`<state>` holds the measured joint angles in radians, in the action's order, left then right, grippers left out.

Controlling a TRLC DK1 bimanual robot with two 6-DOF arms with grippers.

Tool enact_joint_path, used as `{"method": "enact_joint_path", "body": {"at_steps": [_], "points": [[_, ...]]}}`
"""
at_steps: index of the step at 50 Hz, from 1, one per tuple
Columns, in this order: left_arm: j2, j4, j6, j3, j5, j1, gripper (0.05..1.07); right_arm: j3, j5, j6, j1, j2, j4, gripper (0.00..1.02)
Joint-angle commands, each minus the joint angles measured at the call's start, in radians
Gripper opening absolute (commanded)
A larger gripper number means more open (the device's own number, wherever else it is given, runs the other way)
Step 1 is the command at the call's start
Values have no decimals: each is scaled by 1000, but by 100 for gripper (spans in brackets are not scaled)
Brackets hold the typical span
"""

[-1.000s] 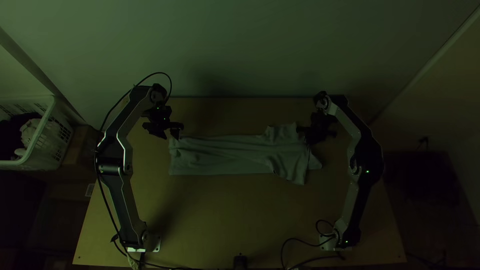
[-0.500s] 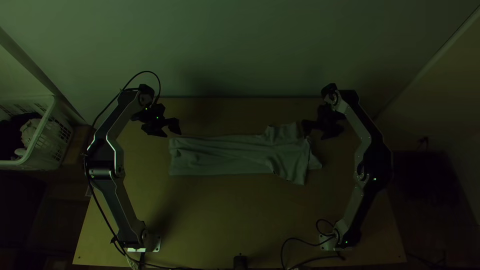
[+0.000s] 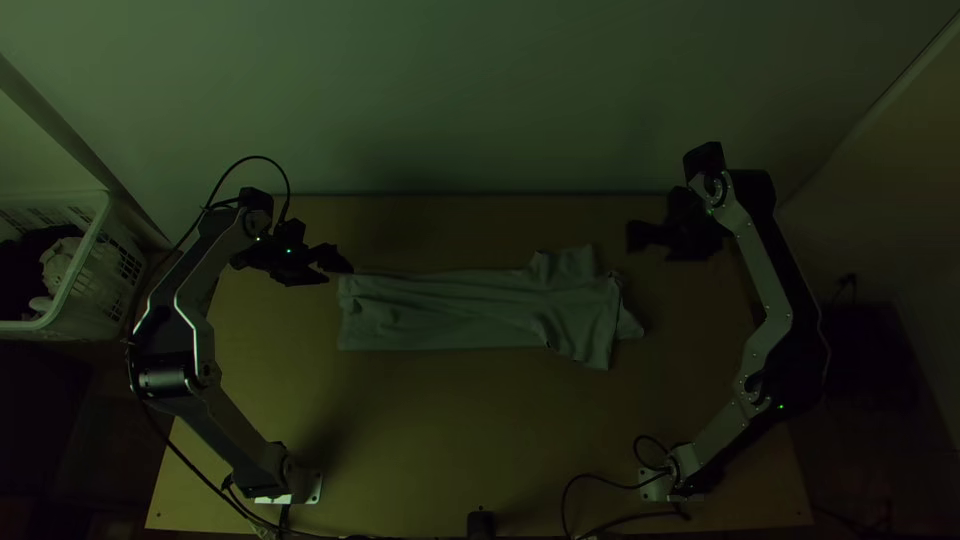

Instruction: Fold the t-shirt

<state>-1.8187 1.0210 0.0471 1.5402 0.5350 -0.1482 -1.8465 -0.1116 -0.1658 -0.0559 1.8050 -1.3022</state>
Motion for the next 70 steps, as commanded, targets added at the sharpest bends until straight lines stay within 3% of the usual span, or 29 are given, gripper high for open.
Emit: {"method": "enact_joint_path", "body": {"at_steps": [1, 27, 40, 57, 70], "points": [[52, -13, 31, -81, 34, -36, 103, -2, 9, -28, 14, -62, -14, 99], [50, -111, 154, -313, 227, -171, 103, -7, -26, -44, 24, -207, 7, 99], [-19, -174, 154, -322, 250, -182, 103, 29, -26, -44, 16, -237, 9, 99], [-62, -210, 114, -318, 250, -99, 103, 92, -26, -44, 22, -271, 32, 99], [-33, -291, -18, -333, 243, 38, 103, 142, -26, -44, 24, -292, 57, 99]]}}
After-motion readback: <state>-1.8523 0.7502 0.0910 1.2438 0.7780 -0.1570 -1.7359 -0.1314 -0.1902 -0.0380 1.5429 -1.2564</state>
